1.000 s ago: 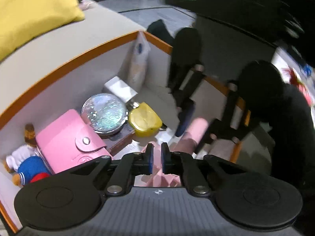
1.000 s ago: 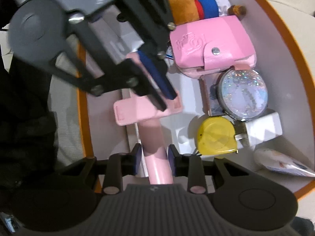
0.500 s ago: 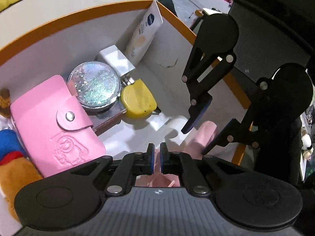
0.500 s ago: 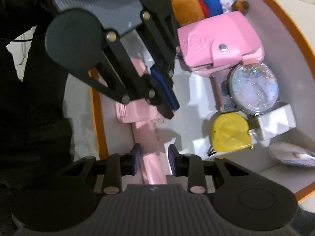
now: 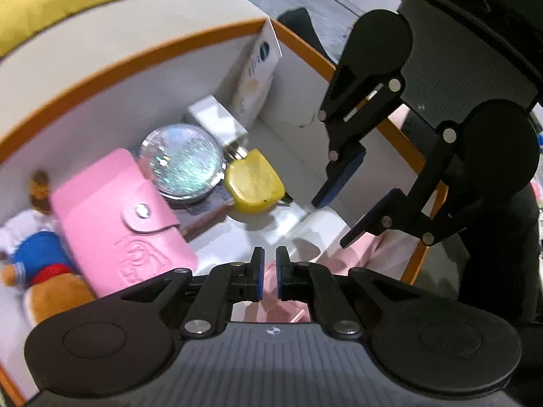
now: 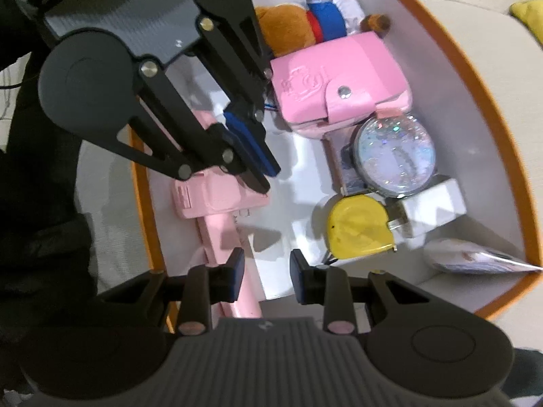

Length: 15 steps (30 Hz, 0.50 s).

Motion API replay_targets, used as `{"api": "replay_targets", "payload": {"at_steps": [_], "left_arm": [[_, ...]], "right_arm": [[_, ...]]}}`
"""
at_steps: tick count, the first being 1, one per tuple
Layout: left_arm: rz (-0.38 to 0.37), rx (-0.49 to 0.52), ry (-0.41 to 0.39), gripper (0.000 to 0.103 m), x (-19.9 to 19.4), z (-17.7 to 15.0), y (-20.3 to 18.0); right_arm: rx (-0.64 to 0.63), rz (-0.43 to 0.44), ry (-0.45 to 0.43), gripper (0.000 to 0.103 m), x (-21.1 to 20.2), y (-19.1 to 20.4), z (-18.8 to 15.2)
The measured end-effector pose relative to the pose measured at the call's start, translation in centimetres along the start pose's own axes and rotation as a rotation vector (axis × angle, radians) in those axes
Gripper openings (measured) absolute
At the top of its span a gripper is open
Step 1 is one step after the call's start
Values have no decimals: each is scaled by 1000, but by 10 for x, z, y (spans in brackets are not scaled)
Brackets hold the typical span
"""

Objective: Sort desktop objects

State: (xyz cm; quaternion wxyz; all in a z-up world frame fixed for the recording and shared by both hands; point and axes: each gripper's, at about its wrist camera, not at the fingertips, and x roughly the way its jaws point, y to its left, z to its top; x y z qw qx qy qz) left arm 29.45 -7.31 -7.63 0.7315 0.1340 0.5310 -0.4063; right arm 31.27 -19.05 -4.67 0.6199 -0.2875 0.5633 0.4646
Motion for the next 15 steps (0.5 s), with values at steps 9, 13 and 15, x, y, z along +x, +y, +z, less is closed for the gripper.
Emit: {"api": "replay_targets", "payload": {"at_steps": [9,13,15], "left_arm": [[142,-4,-132,37,-61,-13,-39],[167,-62,-201,54,-87,-24,-51],[192,-81,-229,59,-97,-32,-59]], "right_arm": [[43,-166,-79,37,-47,34,-4],[106,-251,-160,48,-59,51,-2],[138,-316,-210,51,-63,71,-9]]}}
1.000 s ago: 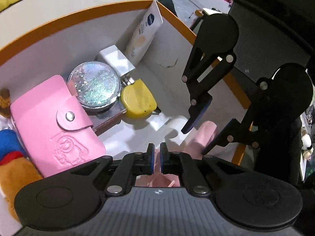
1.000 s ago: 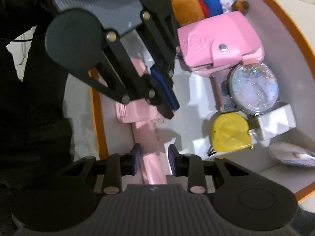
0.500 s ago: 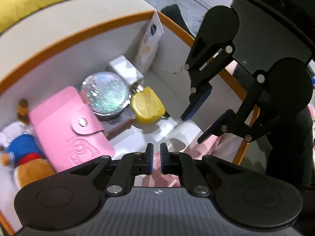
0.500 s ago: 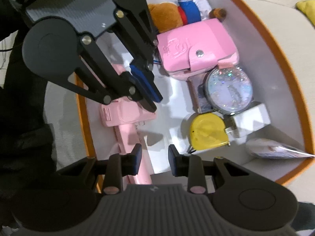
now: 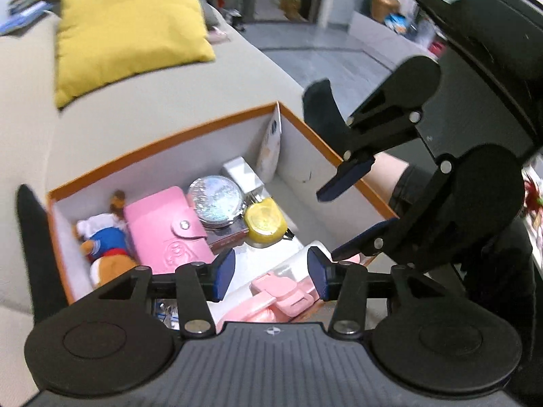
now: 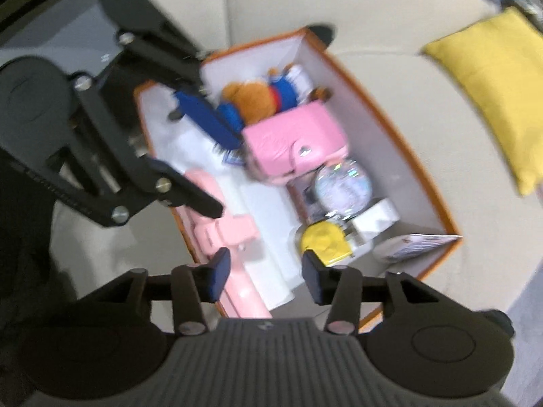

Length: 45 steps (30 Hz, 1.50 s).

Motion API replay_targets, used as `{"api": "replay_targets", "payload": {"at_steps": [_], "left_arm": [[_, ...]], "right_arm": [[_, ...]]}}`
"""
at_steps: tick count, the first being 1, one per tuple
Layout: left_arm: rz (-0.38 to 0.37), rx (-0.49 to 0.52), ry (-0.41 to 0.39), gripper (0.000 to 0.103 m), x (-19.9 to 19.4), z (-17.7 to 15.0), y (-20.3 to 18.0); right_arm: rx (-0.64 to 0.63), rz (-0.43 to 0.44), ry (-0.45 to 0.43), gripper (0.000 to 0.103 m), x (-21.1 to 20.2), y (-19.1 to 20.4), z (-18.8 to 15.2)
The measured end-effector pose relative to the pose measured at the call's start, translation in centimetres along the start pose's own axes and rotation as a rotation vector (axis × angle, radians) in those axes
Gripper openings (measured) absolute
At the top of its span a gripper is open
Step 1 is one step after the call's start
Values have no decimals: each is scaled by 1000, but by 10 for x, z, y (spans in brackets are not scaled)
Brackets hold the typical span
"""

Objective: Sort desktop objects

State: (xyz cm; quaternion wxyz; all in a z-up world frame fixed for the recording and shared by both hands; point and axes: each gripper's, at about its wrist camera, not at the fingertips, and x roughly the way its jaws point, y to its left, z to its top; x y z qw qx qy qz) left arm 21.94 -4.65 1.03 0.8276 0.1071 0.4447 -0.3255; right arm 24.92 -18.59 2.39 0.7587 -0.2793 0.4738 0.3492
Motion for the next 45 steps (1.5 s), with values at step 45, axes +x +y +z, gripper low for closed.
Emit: {"api": "replay_targets", "payload": {"at_steps": [45], "left_arm": [[463,-324,-338,88,8,-93,-9]], "right_arm": [[805,-448,-562,91,45,77,-88]]}}
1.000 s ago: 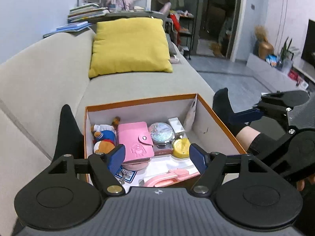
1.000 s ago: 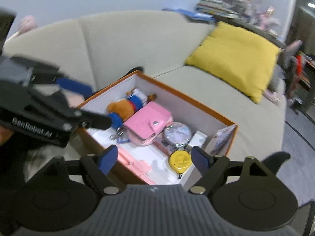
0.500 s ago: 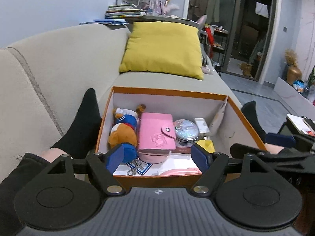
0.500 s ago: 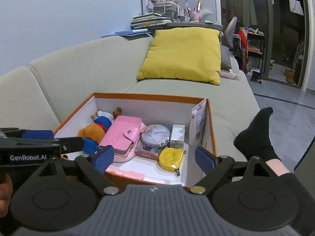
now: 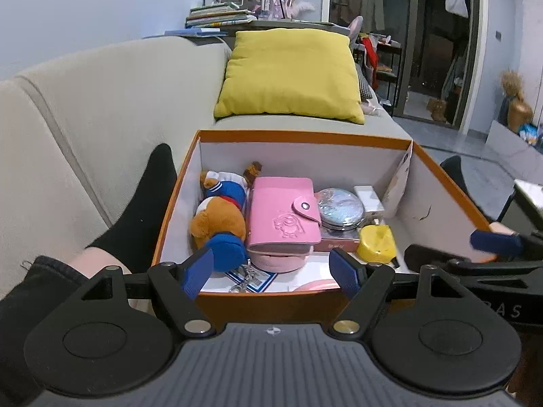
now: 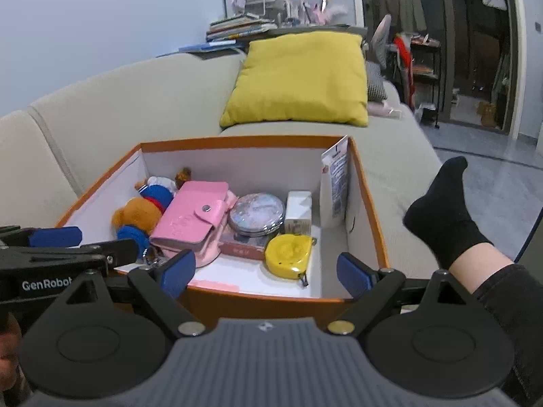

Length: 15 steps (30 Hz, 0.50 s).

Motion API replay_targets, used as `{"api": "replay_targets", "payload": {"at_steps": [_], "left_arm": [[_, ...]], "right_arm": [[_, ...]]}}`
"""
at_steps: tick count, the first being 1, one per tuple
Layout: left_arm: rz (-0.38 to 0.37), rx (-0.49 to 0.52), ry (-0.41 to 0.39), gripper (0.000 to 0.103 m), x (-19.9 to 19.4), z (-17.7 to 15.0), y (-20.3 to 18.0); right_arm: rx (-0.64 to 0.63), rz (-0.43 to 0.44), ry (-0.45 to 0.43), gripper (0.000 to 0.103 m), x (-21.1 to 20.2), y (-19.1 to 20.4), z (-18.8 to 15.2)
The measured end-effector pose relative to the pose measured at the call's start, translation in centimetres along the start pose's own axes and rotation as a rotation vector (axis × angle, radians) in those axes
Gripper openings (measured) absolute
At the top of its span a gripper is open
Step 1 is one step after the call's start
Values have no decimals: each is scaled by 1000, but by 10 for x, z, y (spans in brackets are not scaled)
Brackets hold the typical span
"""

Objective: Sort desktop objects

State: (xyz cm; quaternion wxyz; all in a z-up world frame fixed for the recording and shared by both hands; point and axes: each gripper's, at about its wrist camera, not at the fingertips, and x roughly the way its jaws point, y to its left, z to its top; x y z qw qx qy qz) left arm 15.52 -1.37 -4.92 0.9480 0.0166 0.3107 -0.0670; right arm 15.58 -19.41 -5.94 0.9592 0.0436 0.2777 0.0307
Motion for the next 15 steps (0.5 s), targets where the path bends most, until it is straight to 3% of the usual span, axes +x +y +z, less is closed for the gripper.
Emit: {"api": "replay_targets", "payload": {"at_steps": [4,15], "left_arm": [[0,4,-10,88,2,-2,0],[3,8,-9,89,5,-2,1]], "right_arm": [[3,-12,-14,96,3,-2,-3],[-6,-14,-39,97,4,-1,-6]]}}
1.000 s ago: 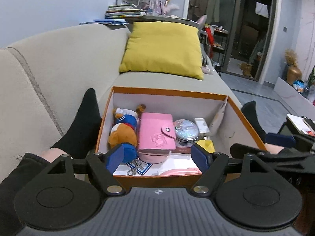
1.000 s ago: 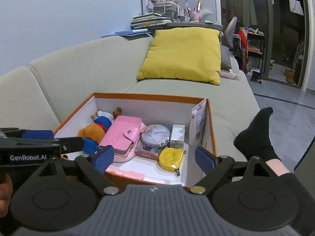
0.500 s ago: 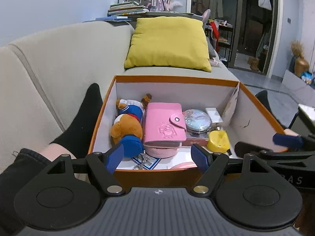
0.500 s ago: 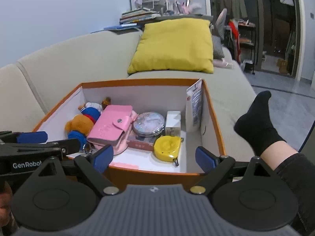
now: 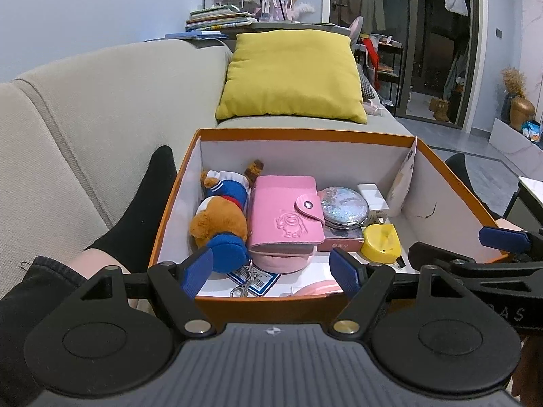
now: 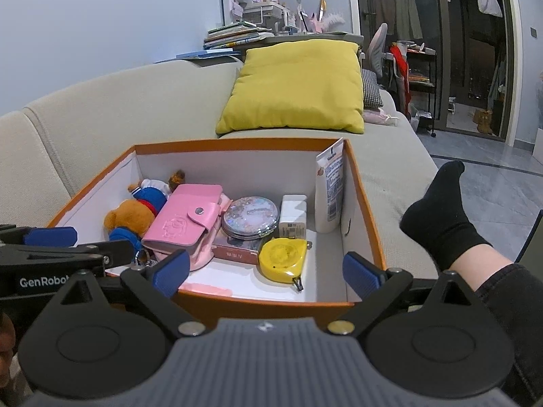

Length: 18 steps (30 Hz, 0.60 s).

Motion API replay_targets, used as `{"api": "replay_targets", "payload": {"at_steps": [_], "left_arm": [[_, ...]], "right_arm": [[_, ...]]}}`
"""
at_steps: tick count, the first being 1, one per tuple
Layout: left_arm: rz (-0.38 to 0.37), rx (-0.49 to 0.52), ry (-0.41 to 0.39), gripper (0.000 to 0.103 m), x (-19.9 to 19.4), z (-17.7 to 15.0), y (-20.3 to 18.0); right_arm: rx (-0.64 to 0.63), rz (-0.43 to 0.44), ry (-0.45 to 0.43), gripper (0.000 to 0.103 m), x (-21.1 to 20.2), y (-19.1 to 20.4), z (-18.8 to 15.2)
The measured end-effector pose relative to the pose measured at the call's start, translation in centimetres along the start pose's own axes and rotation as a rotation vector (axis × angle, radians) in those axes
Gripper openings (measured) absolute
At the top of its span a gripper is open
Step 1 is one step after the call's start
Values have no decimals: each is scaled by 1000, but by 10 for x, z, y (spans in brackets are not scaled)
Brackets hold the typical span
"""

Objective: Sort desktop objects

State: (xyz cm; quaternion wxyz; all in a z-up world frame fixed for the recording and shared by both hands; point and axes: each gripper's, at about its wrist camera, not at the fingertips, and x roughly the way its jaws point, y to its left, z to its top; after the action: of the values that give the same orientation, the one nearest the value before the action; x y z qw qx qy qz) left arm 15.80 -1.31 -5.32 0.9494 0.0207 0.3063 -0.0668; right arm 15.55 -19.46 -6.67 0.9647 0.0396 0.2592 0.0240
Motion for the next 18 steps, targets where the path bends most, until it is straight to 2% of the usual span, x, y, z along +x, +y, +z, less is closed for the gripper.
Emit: {"api": "replay_targets", "payload": {"at_steps": [18], "left_arm": [[-2,0,5,89,0,1,0]], "right_arm": [[0,1,6,97,0,0,0]]}}
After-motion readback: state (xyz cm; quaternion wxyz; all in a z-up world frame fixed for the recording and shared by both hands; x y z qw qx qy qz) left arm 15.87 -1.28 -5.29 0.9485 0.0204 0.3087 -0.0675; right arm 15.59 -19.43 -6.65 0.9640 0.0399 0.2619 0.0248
